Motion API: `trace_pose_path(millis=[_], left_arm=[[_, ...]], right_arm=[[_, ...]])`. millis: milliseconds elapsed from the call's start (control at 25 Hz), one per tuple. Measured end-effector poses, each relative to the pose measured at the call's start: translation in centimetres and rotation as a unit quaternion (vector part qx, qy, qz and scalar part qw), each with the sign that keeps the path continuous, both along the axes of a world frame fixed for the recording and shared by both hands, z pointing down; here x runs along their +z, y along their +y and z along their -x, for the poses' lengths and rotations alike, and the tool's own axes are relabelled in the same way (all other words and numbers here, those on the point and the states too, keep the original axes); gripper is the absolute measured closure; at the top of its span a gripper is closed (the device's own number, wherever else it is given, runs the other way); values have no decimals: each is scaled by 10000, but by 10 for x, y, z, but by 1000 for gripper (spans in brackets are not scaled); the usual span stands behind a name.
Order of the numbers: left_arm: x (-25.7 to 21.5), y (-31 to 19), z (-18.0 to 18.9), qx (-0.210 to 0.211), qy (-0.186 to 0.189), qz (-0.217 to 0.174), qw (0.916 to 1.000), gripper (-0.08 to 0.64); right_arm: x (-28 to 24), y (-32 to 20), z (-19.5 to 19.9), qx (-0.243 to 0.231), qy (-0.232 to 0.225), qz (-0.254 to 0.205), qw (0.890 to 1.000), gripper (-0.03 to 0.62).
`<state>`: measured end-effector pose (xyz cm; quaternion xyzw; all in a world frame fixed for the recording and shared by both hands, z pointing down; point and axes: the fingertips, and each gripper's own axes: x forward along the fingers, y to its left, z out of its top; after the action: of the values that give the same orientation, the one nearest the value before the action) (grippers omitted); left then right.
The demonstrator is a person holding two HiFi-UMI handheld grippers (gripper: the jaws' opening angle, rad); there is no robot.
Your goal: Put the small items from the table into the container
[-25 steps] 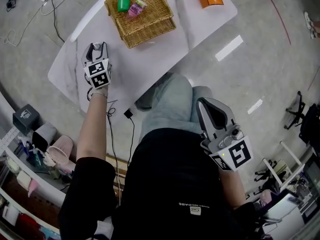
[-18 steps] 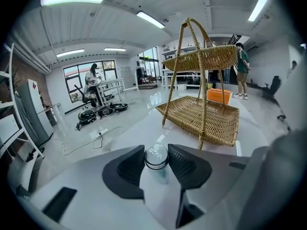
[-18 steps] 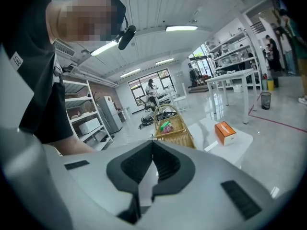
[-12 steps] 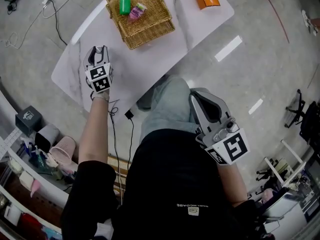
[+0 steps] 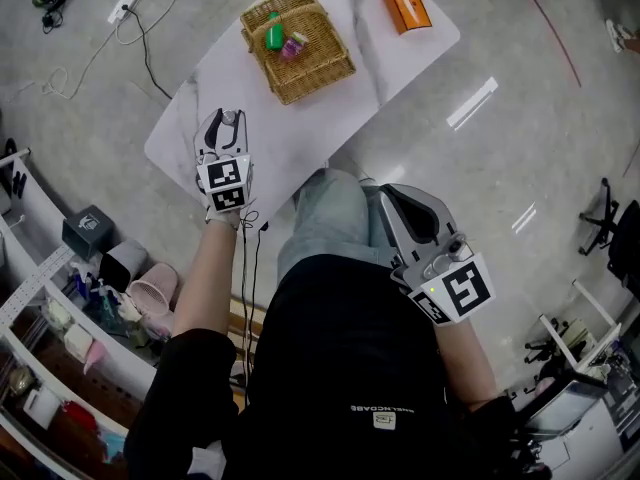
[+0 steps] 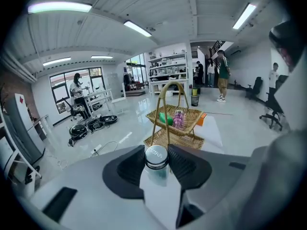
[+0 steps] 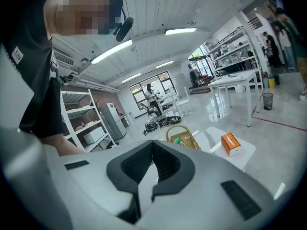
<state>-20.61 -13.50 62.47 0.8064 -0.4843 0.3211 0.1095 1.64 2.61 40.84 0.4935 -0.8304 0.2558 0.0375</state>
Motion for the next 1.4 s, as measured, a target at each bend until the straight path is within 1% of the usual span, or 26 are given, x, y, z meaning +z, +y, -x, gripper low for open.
trace_pose_path(millis=[200, 400, 560, 680, 920, 1120, 1400], left_arm=[[-52, -2, -28, 362, 70, -78, 9993, 405], [-71, -17, -62, 726, 153, -49, 9972, 405], [-65, -33, -91, 974, 242, 30, 9949, 405], [-55, -47, -114, 1184, 333, 47, 9924, 405], [-33, -61, -143, 1555, 351, 158, 9871, 405], [-19, -63, -152, 1708, 294, 174, 9847, 405], [-14, -68, -152, 1719, 265, 117, 9847, 408]], right_arm=[[-41, 3, -4, 214, -81, -62, 9997, 583], [-64, 6, -12, 486, -62, 10, 9988, 583], [-68, 5, -20, 707, -68, 42, 9975, 583], [-60, 0, -26, 921, -49, 99, 9957, 583], [-47, -4, -31, 1280, -52, 214, 9915, 583], [-42, -7, -37, 1505, -36, 242, 9883, 583], [-39, 0, -34, 1603, -51, 313, 9866, 583]])
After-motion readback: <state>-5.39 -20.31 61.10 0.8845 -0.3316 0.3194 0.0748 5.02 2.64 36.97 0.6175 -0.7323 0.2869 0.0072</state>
